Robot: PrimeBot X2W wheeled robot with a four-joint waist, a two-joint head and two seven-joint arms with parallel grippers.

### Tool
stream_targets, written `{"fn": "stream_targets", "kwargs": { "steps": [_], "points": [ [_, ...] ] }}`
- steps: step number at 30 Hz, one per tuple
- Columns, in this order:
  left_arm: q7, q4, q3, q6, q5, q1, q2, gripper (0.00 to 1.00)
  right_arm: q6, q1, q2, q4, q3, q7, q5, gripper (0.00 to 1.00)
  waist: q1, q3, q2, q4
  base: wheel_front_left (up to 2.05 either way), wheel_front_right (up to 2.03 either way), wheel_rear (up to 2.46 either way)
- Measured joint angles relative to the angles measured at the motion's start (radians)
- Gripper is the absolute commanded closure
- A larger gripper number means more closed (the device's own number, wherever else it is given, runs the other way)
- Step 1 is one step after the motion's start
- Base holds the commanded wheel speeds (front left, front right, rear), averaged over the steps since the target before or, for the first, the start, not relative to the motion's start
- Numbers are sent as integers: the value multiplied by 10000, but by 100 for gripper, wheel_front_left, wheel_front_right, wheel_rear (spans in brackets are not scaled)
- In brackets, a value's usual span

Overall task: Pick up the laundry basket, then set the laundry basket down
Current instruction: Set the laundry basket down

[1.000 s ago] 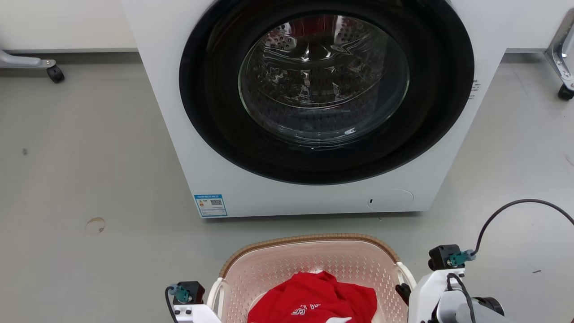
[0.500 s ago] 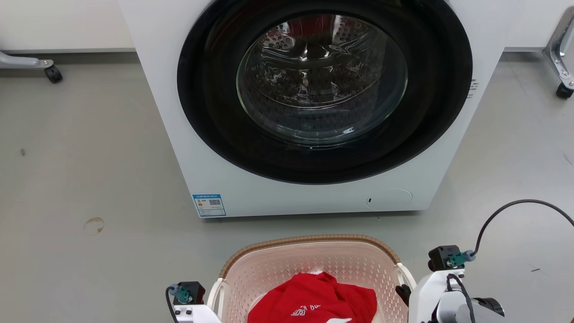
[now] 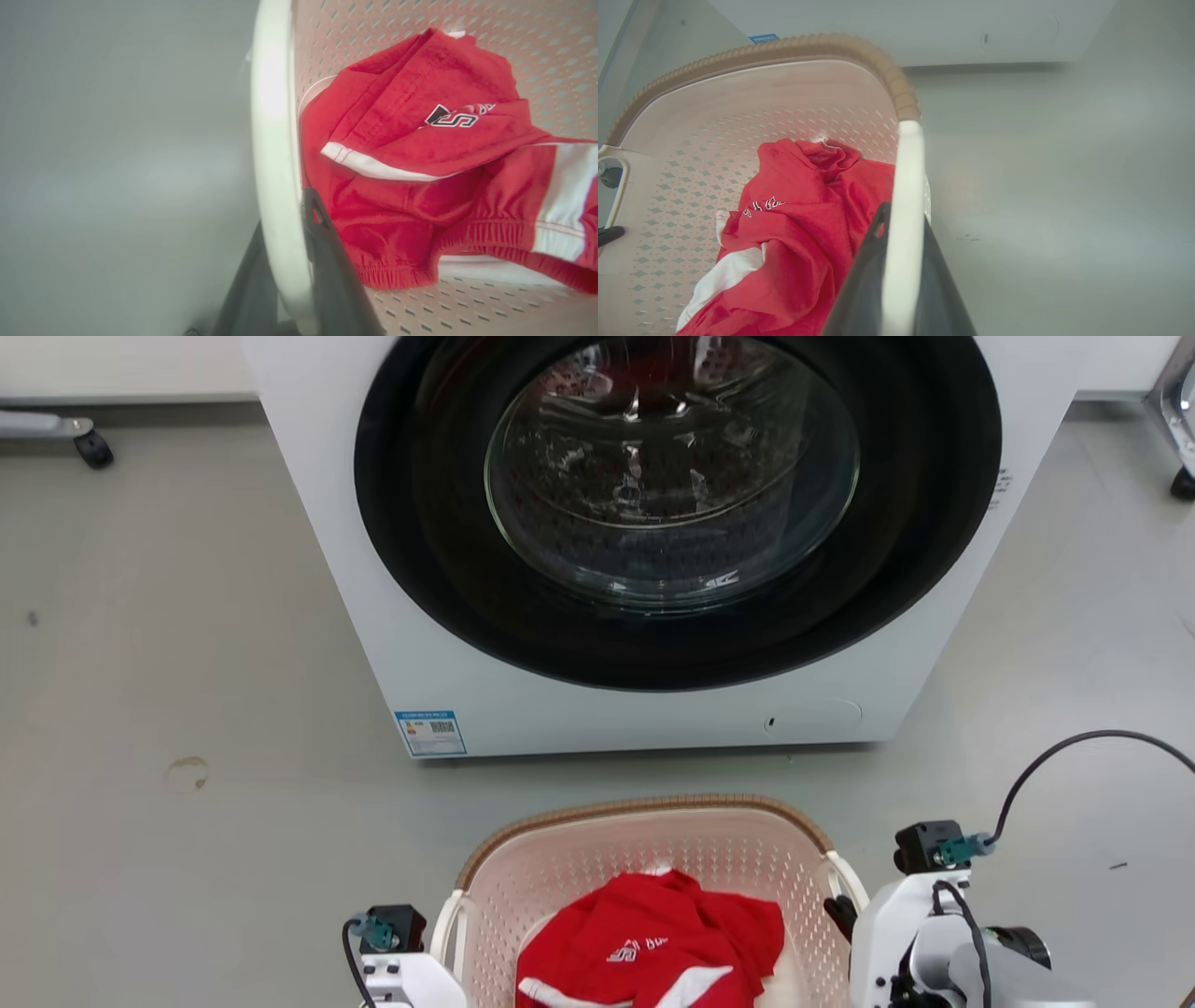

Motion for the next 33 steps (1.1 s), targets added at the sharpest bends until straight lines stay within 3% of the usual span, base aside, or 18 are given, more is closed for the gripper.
{"fn": "stream_targets", "kwargs": {
  "steps": [17, 33],
  "points": [
    [-972, 2, 0, 121, 119, -1415, -203, 100, 2, -1433, -56, 462, 8, -1078, -138, 100, 0, 2126, 0, 32, 0, 0, 0],
    [-2151, 17, -19, 121, 382, -3082, -460, 100, 17, -2849, -548, 500, -311, -1916, -163, 100, 0, 4545, 0, 210, 0, 0, 0]
  ]
}}
